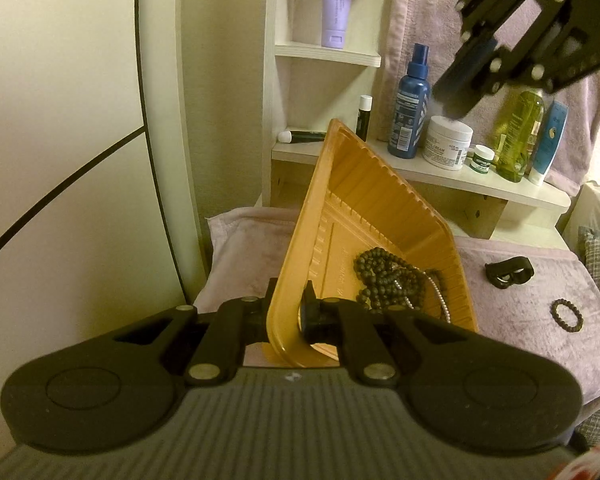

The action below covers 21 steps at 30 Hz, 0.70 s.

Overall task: Organize jewelry
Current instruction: 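Lower the dangling strand into the tray held by the left gripper and release, then grasp the small dark bead bracelet on the bed with the right gripper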

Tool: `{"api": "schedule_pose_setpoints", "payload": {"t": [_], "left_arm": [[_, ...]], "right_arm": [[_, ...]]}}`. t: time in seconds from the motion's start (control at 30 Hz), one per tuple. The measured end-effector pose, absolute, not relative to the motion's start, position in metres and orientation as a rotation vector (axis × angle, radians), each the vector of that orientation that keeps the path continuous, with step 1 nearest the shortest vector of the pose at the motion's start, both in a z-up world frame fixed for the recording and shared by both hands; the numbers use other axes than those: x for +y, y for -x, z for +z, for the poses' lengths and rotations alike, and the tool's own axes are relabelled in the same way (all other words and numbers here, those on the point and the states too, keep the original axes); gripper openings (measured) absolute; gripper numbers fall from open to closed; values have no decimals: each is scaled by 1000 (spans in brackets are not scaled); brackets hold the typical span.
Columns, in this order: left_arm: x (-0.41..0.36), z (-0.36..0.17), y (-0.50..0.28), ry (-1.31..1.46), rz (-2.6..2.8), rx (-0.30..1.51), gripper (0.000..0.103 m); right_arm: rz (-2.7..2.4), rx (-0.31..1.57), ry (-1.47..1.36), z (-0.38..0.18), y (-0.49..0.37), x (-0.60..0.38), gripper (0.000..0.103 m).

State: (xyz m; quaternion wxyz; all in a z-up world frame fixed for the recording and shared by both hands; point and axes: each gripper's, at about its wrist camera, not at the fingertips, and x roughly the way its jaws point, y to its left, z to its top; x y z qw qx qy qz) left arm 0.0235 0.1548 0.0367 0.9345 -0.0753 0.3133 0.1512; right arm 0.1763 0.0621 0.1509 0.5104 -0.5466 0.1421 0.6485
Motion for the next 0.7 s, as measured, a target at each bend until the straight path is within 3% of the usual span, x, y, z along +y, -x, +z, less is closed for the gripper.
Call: {"api": "schedule_pose_setpoints", "payload": {"t": [0.3, 0.7], "left_arm": [[155, 37, -24, 157, 310, 636, 8], [152, 37, -23, 147, 313, 632, 8]], "right_arm": [[1383, 408, 735, 160, -200, -45, 7], [772, 659, 87, 14, -179, -229, 7]]}}
